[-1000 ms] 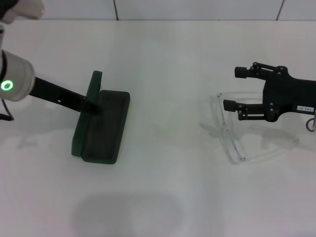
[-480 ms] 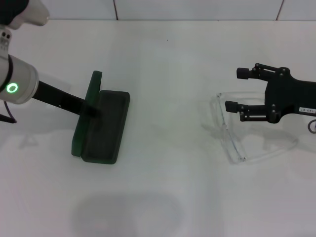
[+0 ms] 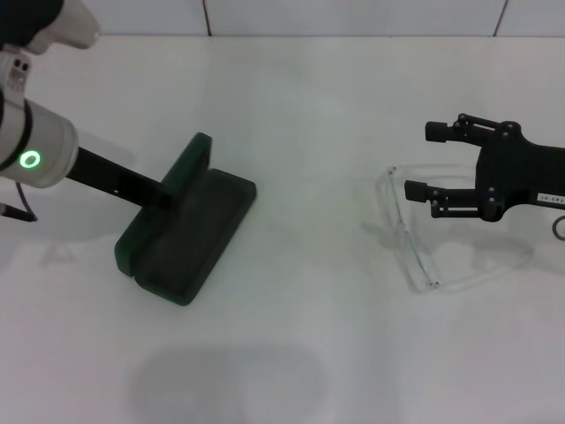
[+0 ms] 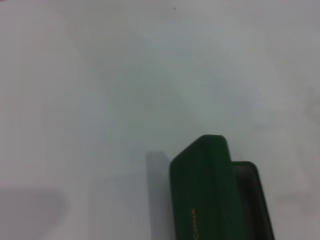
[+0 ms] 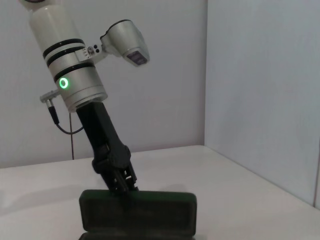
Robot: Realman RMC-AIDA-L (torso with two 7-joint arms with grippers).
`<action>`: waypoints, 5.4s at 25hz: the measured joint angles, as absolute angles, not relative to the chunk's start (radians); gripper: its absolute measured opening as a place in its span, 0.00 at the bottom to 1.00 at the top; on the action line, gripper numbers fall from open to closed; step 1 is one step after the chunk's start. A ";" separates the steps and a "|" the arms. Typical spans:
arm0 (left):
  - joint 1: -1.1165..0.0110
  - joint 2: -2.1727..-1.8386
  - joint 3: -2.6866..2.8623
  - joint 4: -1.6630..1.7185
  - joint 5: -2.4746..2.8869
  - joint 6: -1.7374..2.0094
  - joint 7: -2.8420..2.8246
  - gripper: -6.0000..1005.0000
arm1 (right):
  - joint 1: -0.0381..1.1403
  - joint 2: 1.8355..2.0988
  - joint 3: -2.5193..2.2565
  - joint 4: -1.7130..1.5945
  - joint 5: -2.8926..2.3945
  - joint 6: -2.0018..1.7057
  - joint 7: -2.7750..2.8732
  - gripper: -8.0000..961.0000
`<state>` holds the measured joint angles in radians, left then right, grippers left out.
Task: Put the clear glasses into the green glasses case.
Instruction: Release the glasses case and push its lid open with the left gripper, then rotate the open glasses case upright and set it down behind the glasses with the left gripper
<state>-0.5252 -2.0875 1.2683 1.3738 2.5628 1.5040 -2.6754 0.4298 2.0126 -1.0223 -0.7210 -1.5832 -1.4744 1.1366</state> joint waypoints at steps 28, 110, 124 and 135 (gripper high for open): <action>-0.506 -2.089 1.448 1.525 2.483 1.482 -2.299 0.21 | 0.366 2.012 -0.883 -0.710 -1.581 -1.513 1.130 0.91; -0.623 -2.092 1.778 1.384 2.473 1.124 -2.051 0.29 | 0.261 2.004 -0.715 -0.696 -1.583 -1.654 1.114 0.91; -0.622 -2.093 1.787 1.388 2.473 1.122 -2.051 0.30 | 0.259 2.003 -0.715 -0.696 -1.583 -1.654 1.109 0.91; -0.615 -2.093 1.779 1.396 2.481 1.067 -2.064 0.34 | 0.259 2.003 -0.713 -0.688 -1.584 -1.654 1.106 0.91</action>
